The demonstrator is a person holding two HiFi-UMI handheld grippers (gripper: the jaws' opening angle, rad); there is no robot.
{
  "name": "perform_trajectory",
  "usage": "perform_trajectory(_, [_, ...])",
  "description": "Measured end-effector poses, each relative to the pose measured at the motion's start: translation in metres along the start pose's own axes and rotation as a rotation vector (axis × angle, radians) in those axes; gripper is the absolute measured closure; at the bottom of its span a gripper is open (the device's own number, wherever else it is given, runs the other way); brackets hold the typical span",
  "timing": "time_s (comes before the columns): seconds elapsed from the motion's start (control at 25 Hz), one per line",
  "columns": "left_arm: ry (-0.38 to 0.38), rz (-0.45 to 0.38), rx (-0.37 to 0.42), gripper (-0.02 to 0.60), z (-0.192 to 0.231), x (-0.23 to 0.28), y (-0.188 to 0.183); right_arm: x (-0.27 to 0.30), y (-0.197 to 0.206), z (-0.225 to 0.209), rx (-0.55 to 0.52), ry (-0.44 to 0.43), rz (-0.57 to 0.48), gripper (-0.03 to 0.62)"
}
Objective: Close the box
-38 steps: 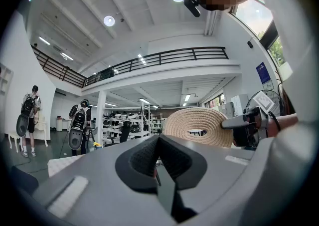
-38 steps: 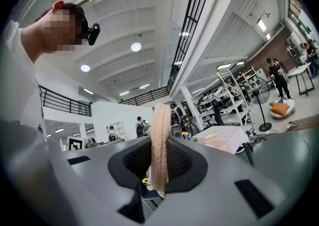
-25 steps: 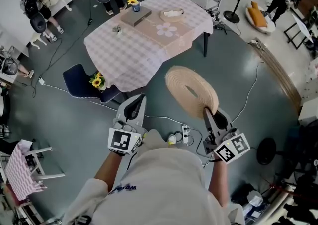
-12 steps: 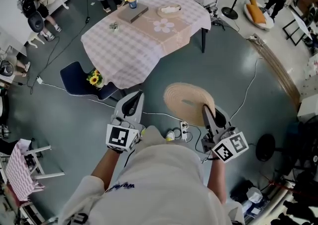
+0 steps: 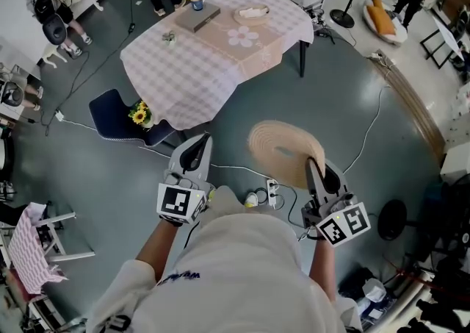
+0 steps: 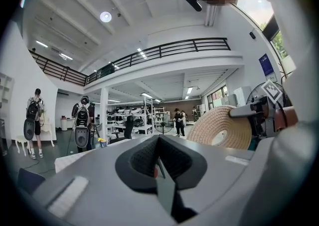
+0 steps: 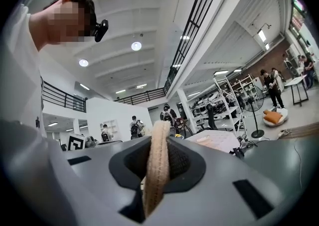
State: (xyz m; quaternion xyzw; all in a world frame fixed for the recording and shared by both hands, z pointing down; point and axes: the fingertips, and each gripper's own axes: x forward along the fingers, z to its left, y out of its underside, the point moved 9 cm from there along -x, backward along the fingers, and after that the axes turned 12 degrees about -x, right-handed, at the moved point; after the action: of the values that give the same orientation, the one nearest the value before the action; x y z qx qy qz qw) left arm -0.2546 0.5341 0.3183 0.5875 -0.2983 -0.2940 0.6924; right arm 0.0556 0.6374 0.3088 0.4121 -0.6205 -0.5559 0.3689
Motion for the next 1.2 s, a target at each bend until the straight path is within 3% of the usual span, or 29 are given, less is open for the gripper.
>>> perform_trajectory(0.44, [-0.032, 0.018, 0.031, 0.58, -0.008, 0.001, -0.009, -0.003, -0.001, -0.03, 0.04, 0.043, -0.034, 0.551])
perform_trajectory(0.72, [-0.061, 0.061, 0.012, 0.58, 0.012, 0.004, -0.001, 0.013, 0.009, -0.036, 0.106, 0.059, -0.022, 0.551])
perform_trajectory(1.2, [-0.042, 0.023, -0.041, 0.58, 0.063, 0.092, -0.013, 0.071, -0.016, -0.067, 0.044, 0.117, 0.04, 0.551])
